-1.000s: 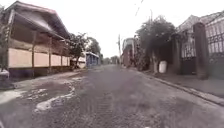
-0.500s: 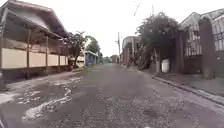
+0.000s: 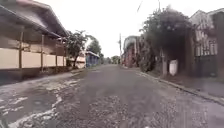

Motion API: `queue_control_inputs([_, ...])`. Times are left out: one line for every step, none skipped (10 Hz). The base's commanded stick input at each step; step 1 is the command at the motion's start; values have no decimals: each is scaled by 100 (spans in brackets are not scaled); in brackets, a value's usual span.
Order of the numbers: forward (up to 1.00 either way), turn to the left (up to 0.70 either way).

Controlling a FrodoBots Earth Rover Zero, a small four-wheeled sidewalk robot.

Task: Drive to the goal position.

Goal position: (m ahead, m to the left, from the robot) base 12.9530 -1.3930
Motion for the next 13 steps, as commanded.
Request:
queue_control_inputs([0,0])
queue_control_inputs([0,0])
queue_control_inputs([0,0])
queue_control_inputs([0,0])
queue_control_inputs([0,0])
queue_control_inputs([0,0])
queue_control_inputs([0,0])
queue_control_inputs([0,0])
queue_control_inputs([0,0])
queue_control_inputs([2,0])
queue_control_inputs([81,0])
queue_control_inputs([100,0])
queue_control_inputs([100,0])
